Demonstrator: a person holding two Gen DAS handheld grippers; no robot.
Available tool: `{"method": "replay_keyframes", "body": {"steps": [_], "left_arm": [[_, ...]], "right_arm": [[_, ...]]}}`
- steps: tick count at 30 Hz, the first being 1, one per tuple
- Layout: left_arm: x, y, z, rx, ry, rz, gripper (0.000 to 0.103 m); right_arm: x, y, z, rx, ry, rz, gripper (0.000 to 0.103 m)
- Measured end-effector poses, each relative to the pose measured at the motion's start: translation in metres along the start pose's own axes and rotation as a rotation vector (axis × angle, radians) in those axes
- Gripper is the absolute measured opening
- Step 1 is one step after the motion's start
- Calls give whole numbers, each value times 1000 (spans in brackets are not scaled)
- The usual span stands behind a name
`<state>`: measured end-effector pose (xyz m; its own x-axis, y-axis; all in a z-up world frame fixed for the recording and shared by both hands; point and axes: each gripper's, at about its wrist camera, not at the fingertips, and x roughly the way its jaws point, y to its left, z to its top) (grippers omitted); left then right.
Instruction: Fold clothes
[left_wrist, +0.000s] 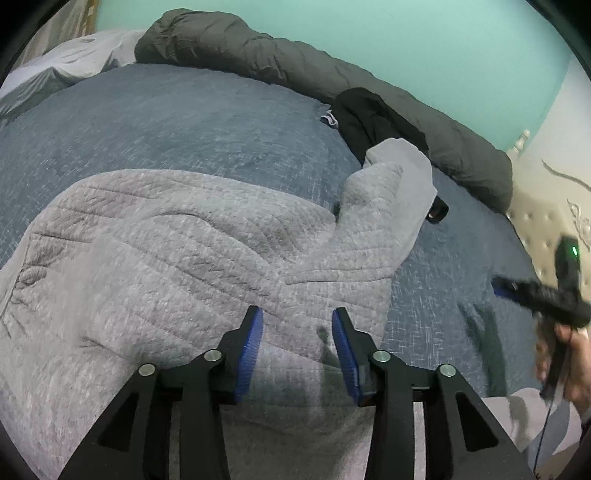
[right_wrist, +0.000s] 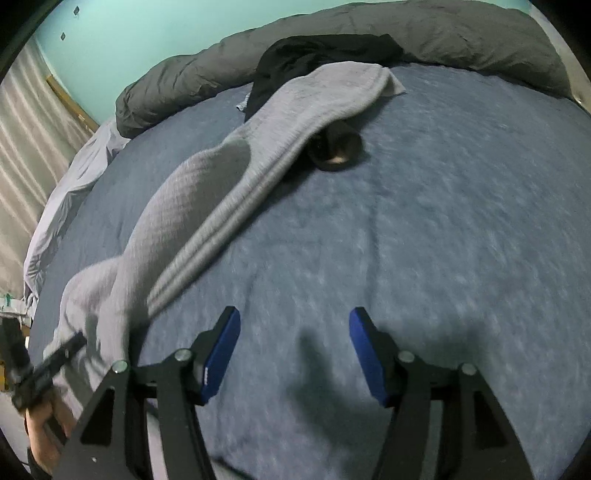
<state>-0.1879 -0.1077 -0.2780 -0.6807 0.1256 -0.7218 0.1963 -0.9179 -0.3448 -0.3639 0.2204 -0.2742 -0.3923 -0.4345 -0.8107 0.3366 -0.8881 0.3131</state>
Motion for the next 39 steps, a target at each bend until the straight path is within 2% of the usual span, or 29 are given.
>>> {"method": "replay_keyframes", "body": {"steps": [14,21,27,28,31,33,35,39], "left_arm": [[14,6,-3,-6,30,-1,45],[16,6,-4,-7,35,-2,46],[17,7,-4,-7,37,-3,47],[17,7,-5,-7,38,-3,47],[18,7,-5,-4,39,-1,47],[19,7,-5,-3,39,1,47],[20,7,-5,-4,41,1,47],[22,7,-5,0,46,1,47]], "right_arm": [[63,32,65,57,-36,1,63],[78,36,79,71,-52,-8,63],[91,40,85,77,-67,18,63],[94,42,85,73,-65,20,61],[106,46,86,48,-44,15,43],[111,51,85,23,-44,21,24],[110,54,83,1,-64,24,11],[92,59,77,-26,-120,27,6]]}}
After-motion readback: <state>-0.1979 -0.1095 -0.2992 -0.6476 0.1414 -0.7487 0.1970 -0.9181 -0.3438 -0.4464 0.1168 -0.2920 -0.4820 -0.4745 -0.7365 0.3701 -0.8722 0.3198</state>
